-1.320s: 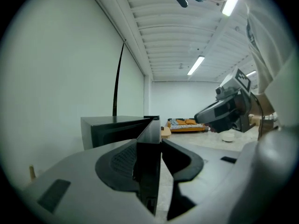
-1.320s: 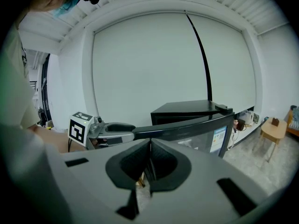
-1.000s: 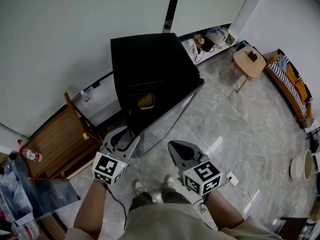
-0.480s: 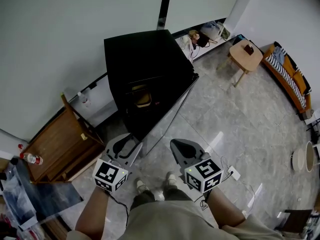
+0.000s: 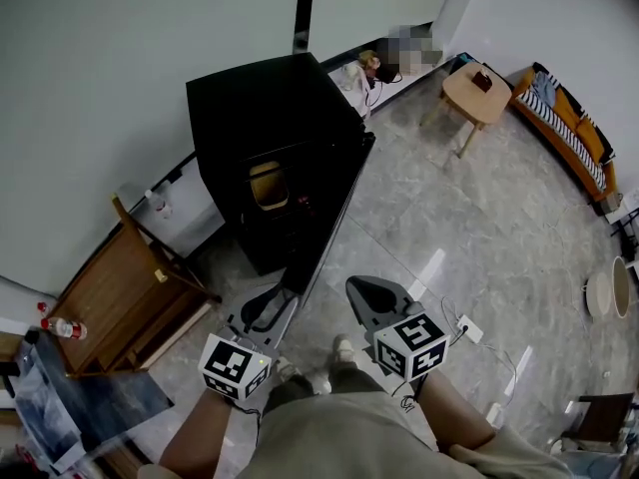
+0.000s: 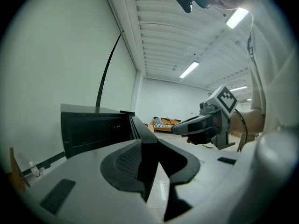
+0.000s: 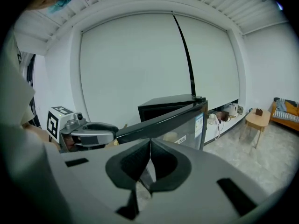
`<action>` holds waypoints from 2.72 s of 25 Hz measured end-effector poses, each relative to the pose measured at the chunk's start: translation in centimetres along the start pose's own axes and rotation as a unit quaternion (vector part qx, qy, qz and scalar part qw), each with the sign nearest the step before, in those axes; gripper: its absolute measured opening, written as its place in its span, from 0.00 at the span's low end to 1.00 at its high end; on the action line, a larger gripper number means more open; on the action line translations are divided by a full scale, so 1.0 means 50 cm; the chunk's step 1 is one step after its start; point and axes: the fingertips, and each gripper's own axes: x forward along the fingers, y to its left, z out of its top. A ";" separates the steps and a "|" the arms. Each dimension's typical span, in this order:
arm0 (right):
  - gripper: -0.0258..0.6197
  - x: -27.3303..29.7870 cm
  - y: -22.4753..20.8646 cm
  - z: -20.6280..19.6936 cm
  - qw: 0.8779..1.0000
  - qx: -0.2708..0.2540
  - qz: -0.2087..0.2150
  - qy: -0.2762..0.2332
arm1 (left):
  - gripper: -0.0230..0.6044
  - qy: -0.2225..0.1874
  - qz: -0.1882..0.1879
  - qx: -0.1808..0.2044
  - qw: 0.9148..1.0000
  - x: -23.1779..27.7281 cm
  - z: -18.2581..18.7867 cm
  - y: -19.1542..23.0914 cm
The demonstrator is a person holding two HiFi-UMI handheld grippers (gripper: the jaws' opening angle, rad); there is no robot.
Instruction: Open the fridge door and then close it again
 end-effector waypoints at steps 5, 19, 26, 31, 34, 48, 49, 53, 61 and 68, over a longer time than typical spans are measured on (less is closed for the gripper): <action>0.04 -0.034 -0.015 -0.021 1.000 0.009 -0.015 -0.001 | 0.12 0.002 -0.027 -0.001 1.000 0.020 -0.005 -0.061; 0.04 -0.197 -0.126 -0.058 0.994 0.044 -0.098 -0.025 | 0.06 0.011 -0.139 -0.008 0.990 0.131 0.003 -0.259; 0.04 -0.268 -0.202 -0.077 0.989 0.060 -0.131 -0.031 | 0.05 0.018 -0.185 0.008 0.982 0.206 0.011 -0.346; 0.04 -0.310 -0.253 -0.086 0.986 0.068 -0.150 -0.036 | 0.05 0.023 -0.215 0.018 0.976 0.261 0.016 -0.400; 0.04 -0.337 -0.288 -0.092 0.983 0.074 -0.163 -0.040 | 0.05 0.025 -0.227 0.024 0.973 0.298 0.021 -0.431; 0.04 -0.437 -0.458 -0.119 0.974 0.093 -0.196 -0.061 | 0.05 0.026 -0.243 0.038 0.969 0.489 0.045 -0.538; 0.04 -0.441 -0.467 -0.120 0.974 0.093 -0.196 -0.061 | 0.05 0.026 -0.243 0.040 0.969 0.500 0.048 -0.543; 0.04 -0.456 -0.500 -0.122 0.974 0.096 -0.197 -0.064 | 0.05 0.030 -0.240 0.047 0.969 0.543 0.057 -0.560; 0.04 -0.461 -0.566 -0.125 0.972 0.100 -0.201 -0.068 | 0.05 0.027 -0.236 0.059 0.970 0.623 0.075 -0.576; 0.04 -0.464 -0.623 -0.134 0.969 0.109 -0.210 -0.071 | 0.05 0.026 -0.235 0.065 0.970 0.694 0.088 -0.586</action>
